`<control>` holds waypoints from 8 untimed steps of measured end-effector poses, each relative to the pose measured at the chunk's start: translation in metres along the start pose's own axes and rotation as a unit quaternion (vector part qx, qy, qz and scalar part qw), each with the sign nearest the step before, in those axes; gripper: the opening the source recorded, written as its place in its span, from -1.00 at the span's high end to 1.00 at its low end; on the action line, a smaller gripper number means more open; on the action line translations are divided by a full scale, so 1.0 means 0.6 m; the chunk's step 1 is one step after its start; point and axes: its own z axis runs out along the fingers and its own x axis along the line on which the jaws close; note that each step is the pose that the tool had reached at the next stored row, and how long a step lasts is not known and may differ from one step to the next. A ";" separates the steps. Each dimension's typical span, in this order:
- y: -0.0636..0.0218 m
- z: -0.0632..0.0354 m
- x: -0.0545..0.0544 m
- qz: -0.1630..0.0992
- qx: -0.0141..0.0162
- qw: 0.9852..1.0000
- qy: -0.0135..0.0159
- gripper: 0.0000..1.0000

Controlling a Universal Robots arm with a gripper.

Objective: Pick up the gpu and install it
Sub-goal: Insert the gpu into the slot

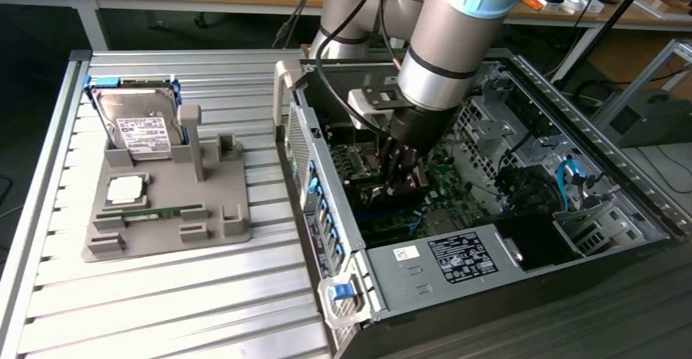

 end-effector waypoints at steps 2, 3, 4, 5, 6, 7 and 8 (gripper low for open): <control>0.000 0.002 0.000 0.000 0.000 1.000 0.000 0.47; 0.000 0.003 0.000 0.000 0.000 1.000 0.000 0.47; 0.000 0.004 0.000 0.000 0.000 1.000 0.000 0.47; 0.000 0.004 0.000 0.000 0.000 1.000 0.000 0.47; 0.000 0.004 0.000 0.000 0.000 1.000 0.000 0.47; 0.000 0.004 0.000 0.000 0.000 1.000 0.000 0.47; 0.000 0.004 0.000 0.000 0.000 1.000 0.000 0.47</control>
